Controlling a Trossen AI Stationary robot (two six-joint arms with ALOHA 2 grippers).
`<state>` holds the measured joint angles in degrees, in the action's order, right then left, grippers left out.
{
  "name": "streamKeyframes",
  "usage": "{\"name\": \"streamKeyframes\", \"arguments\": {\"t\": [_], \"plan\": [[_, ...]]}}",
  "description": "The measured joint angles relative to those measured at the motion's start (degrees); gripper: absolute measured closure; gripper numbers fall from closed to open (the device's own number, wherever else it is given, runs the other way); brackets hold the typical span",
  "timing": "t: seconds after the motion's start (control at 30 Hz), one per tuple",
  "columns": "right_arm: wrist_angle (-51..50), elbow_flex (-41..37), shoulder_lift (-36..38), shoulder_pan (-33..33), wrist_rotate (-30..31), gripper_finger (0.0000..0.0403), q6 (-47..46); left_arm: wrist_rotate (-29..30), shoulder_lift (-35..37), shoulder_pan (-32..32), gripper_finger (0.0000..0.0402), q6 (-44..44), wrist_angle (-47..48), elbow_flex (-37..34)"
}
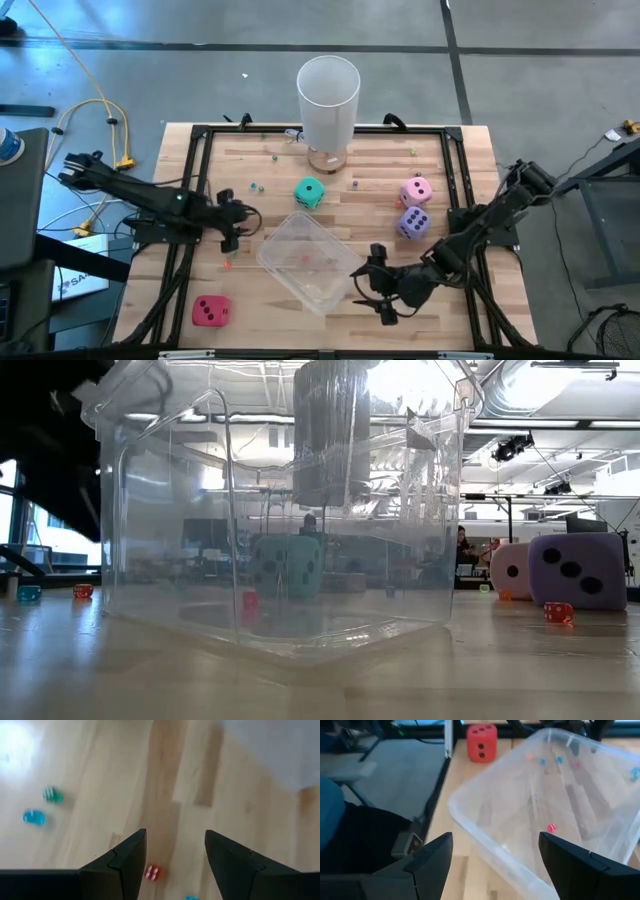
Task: Pick & Place Dice
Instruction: Put the small red dice into the transparent bin
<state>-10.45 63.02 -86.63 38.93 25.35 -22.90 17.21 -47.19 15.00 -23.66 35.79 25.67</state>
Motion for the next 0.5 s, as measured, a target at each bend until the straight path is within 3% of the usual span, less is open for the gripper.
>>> {"name": "streamKeyframes", "arguments": {"t": [0.27, 0.5], "plan": [[1.0, 0.0, -1.2, 0.9, -0.4, 0.0117, 0.0, 1.0, -10.5, -2.4, 0.0208, -0.7, -2.1, 0.0], [0.9, 0.0, -1.6, 0.7, 0.2, 0.0117, 0.3, 0.6, -13.0, -2.9, 0.0208, -0.7, -2.6, 0.0]]}}
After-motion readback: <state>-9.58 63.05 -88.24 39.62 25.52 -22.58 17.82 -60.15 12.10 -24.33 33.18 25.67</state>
